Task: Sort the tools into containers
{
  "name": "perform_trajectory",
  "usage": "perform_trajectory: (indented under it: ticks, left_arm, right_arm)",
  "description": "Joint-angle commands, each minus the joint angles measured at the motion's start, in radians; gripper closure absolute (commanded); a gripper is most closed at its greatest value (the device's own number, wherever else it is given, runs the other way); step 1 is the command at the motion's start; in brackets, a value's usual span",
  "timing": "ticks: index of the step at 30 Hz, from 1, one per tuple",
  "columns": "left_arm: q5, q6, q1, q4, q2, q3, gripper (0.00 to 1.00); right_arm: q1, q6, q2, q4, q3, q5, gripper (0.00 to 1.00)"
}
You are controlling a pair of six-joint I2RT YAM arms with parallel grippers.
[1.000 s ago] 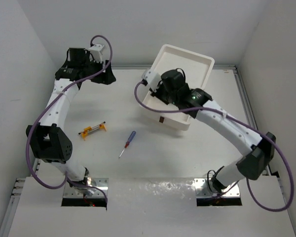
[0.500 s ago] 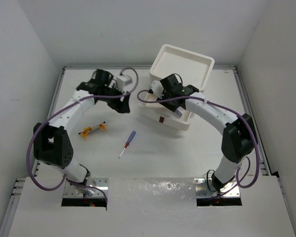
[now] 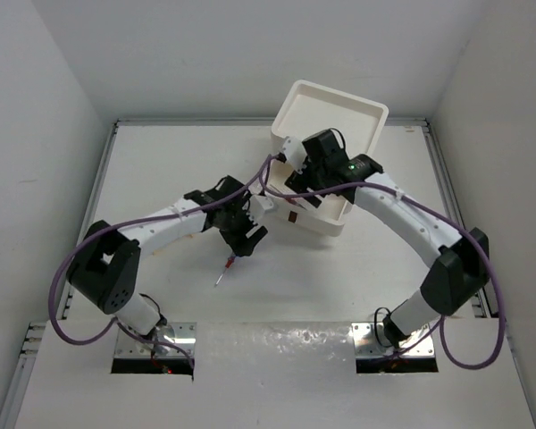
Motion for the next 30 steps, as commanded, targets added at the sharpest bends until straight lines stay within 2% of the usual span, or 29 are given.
perform_trajectory:
  ticks: [1,5,6,9,12,15,17,21,24,27,28,30]
  left_arm:
    - [-0.114,-0.014,-0.025,0.070,0.052,-0.048,0.28]
    - [-0.166,-0.003,-0.025,0.137,0.086,-0.098,0.36]
    - [-0.175,0.000,-0.025,0.149,0.090,-0.124,0.42]
    - [-0.205,0.013,-0.032,0.183,0.121,-0.166,0.51]
    - [-0.212,0.032,-0.044,0.223,0.133,-0.207,0.55]
    - [-0.229,0.047,-0.050,0.261,0.150,-0.229,0.77]
    - [-0.222,0.053,-0.050,0.248,0.152,-0.209,1.00]
    - [-0.130,0.101,-0.050,0.118,0.100,-0.115,1.00]
    - [0.000,0.205,-0.053,-0.074,0.026,0.018,1.00]
    - [0.085,0.346,-0.077,-0.348,-0.024,0.220,1.00]
    - [0.091,0.386,-0.088,-0.398,-0.031,0.342,1.00]
    - [0.114,0.473,-0.124,-0.488,-0.011,0.479,1.00]
  right_arm:
    - [0.005,0.088,-0.116,0.062,-0.003,-0.007,0.23]
    - [0.004,0.101,-0.171,0.045,-0.035,0.026,0.21]
    - [0.004,0.103,-0.179,0.045,-0.044,0.042,0.21]
    - [0.004,0.105,-0.214,0.039,-0.071,0.082,0.21]
    - [0.004,0.108,-0.236,0.048,-0.081,0.096,0.20]
    - [0.004,0.111,-0.252,0.055,-0.081,0.113,0.20]
    - [0.004,0.111,-0.265,0.060,-0.080,0.116,0.20]
    - [0.004,0.112,-0.277,0.057,-0.060,0.117,0.19]
    - [0.004,0.127,-0.280,0.048,-0.029,0.122,0.19]
    - [0.002,0.155,-0.285,0.048,0.004,0.140,0.18]
    - [0.002,0.169,-0.285,0.051,0.012,0.145,0.18]
    - [-0.001,0.183,-0.280,0.051,0.034,0.166,0.16]
